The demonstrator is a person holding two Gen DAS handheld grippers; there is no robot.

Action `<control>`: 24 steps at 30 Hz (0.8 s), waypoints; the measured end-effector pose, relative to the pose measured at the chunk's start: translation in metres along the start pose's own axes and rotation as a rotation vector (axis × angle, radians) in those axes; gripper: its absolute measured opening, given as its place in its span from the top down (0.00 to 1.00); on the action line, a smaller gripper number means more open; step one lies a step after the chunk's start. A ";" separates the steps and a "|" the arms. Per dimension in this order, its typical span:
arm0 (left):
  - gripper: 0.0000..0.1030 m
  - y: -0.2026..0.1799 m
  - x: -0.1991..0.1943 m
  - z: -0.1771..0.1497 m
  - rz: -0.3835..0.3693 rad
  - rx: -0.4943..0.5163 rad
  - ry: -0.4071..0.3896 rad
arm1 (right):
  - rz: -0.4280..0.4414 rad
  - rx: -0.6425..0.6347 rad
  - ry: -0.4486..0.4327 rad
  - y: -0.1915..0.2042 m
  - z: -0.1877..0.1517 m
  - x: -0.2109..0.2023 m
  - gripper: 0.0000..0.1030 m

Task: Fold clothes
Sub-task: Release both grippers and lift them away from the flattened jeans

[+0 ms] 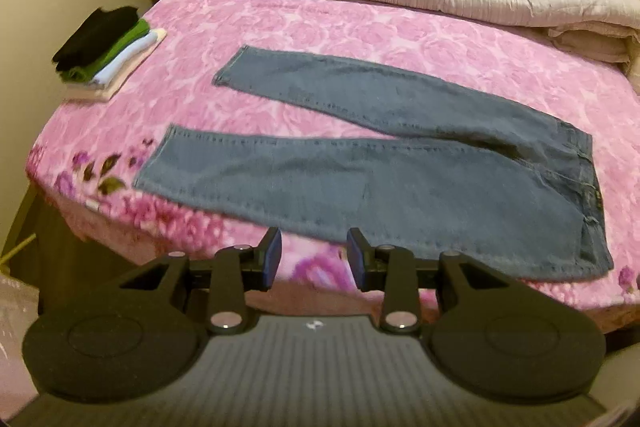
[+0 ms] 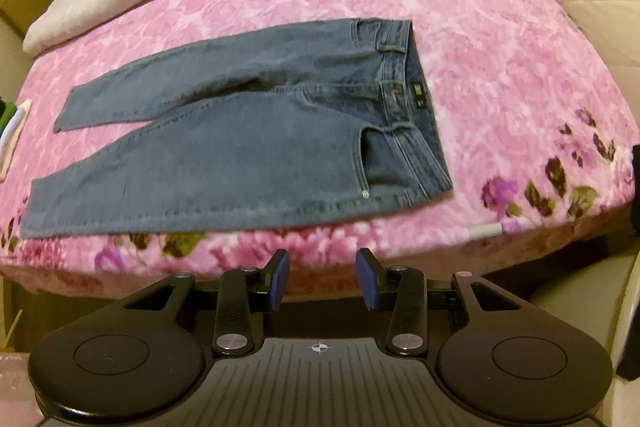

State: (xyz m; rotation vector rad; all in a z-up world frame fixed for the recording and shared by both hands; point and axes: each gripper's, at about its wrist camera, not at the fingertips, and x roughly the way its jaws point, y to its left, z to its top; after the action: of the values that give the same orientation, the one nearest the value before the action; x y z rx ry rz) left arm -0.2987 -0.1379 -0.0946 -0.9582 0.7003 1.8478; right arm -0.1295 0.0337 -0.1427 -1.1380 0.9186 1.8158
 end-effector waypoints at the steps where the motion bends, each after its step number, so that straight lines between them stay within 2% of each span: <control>1: 0.69 -0.001 -0.005 -0.007 0.000 -0.007 0.001 | 0.007 -0.004 0.003 -0.003 -0.004 -0.004 0.61; 11: 0.69 -0.015 -0.041 -0.037 0.026 0.010 -0.026 | 0.050 -0.054 -0.017 -0.013 -0.028 -0.028 0.61; 24: 0.68 -0.014 -0.056 -0.058 0.017 0.003 -0.026 | 0.062 -0.076 -0.018 -0.011 -0.043 -0.040 0.61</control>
State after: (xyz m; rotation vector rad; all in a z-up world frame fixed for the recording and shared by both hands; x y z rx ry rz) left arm -0.2516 -0.2031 -0.0794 -0.9273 0.6966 1.8701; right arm -0.0927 -0.0085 -0.1223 -1.1498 0.8893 1.9224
